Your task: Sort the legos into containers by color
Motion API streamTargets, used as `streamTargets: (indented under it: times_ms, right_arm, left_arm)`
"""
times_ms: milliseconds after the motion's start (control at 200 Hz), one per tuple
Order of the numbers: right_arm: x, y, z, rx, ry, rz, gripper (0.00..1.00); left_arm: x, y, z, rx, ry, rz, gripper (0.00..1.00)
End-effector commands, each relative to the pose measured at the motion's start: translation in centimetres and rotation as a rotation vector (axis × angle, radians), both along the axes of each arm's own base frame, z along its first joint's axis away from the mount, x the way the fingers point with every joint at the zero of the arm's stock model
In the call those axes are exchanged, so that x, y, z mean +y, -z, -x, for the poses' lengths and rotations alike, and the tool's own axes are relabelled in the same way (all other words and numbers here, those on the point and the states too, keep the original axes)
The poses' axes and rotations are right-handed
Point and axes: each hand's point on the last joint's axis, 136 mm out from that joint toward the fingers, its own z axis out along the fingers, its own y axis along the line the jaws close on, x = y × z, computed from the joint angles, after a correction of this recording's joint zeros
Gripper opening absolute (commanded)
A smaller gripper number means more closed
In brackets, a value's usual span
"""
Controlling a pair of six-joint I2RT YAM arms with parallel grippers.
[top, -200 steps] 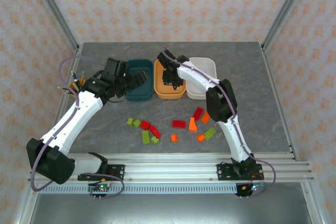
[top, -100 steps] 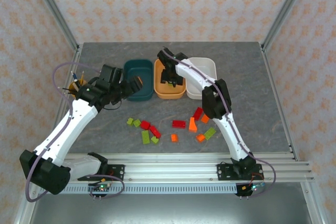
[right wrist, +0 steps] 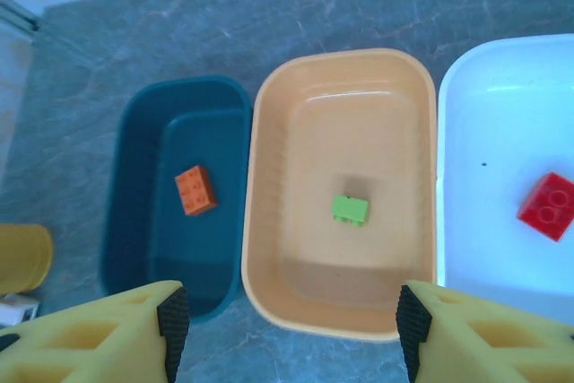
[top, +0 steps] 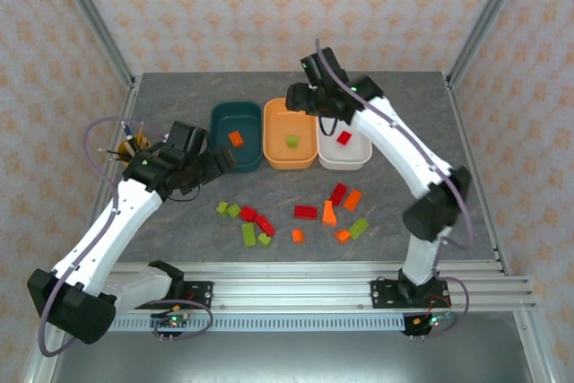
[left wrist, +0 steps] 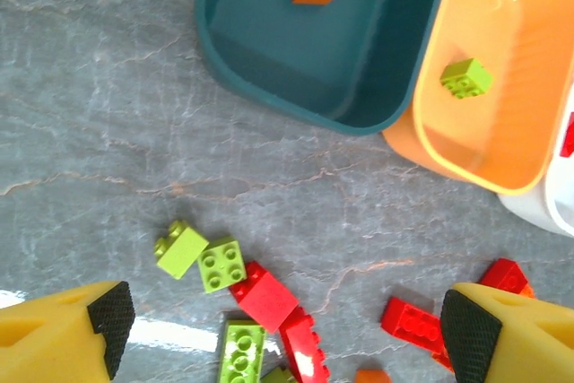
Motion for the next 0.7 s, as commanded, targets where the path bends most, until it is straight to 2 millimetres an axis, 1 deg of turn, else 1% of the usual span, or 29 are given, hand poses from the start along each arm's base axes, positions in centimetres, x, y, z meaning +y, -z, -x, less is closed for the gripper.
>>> streamTargets:
  times_ms: [0, 50, 160, 195, 255, 325, 410, 515, 610, 691]
  right_arm:
    - [0.3, 0.4, 2.9, -0.034, -0.079, -0.022, 0.64]
    - [0.6, 0.9, 4.9, -0.038, -0.131, -0.046, 0.65]
    - [2.4, 4.0, 9.8, 0.014, -0.274, -0.121, 0.65]
    - [3.3, 5.1, 11.4, 0.020, -0.323, -0.133, 0.66]
    - [4.4, 6.2, 13.9, -0.009, -0.393, -0.148, 0.68]
    - [5.1, 7.3, 16.0, -0.048, -0.431, -0.171, 0.70]
    - [5.4, 8.3, 17.2, -0.061, -0.446, -0.189, 0.71]
    - [5.3, 9.5, 17.6, -0.027, -0.447, -0.160, 0.71]
    - [5.3, 9.6, 17.7, -0.030, -0.457, -0.151, 0.71]
    - [5.3, 9.6, 17.8, -0.029, -0.473, -0.150, 0.71]
  left_arm:
    - [1.7, 2.1, 2.3, 0.091, -0.032, -0.068, 0.90]
    - [2.1, 3.3, 3.0, 0.133, -0.054, -0.077, 0.89]
    - [1.9, 6.2, 3.8, 0.211, -0.120, -0.040, 0.86]
    - [1.8, 7.0, 3.9, 0.227, -0.158, -0.022, 0.85]
    - [1.8, 8.2, 3.9, 0.251, -0.233, 0.008, 0.84]
    - [1.6, 9.4, 3.6, 0.268, -0.320, 0.048, 0.84]
    - [1.3, 10.7, 3.2, 0.286, -0.410, 0.091, 0.81]
    - [1.2, 12.2, 2.9, 0.317, -0.506, 0.120, 0.80]
    - [1.1, 13.5, 2.8, 0.338, -0.575, 0.139, 0.80]
    - [1.1, 14.2, 2.2, 0.337, -0.607, 0.147, 0.80]
